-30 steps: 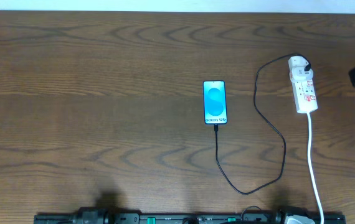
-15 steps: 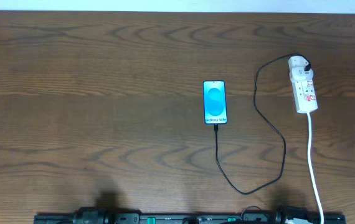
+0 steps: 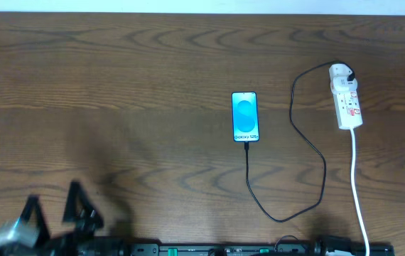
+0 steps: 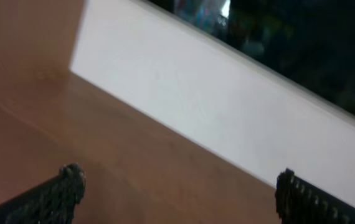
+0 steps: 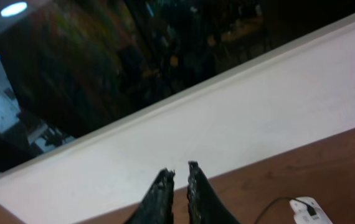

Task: Plug charger to phone and switch on socket

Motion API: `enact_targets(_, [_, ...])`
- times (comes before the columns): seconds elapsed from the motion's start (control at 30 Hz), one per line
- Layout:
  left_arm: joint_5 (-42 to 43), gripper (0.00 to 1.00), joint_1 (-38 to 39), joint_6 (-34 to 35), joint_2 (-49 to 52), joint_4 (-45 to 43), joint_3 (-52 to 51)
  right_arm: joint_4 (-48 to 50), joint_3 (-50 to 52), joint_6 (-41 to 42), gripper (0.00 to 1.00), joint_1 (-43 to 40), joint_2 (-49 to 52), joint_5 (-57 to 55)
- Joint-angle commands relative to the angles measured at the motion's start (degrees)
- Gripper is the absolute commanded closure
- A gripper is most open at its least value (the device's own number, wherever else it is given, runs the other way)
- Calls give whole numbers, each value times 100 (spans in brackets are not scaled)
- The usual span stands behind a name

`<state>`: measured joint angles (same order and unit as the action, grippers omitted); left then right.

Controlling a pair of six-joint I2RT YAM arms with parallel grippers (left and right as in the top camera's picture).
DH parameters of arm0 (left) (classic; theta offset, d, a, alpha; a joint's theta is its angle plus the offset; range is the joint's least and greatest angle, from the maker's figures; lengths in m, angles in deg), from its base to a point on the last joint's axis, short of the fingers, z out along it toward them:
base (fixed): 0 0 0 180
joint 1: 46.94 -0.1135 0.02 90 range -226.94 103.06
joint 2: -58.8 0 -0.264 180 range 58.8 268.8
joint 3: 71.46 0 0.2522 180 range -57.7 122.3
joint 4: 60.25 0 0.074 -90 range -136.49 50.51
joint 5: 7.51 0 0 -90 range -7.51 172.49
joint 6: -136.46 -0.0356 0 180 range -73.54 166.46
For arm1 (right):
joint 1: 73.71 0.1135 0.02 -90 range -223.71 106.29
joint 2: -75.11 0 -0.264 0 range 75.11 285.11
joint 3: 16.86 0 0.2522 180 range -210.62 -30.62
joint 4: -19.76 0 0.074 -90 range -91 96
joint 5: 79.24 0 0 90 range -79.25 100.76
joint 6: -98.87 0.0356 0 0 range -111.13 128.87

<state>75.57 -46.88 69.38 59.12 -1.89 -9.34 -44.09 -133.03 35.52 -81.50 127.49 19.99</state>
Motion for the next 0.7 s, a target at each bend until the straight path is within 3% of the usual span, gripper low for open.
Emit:
enact_targets(0.0, [245,0,0,28,-11,-658,-938,-7,17,-57,92,39,-15,15])
enact_targets(0.3, [240,0,0,26,-9,-2465,-3067,-9,33,-59,92,39,-15,15])
enact_targets(0.67, [175,0,0,24,-9,-4234,-4457,-4,92,-57,92,39,-15,15])
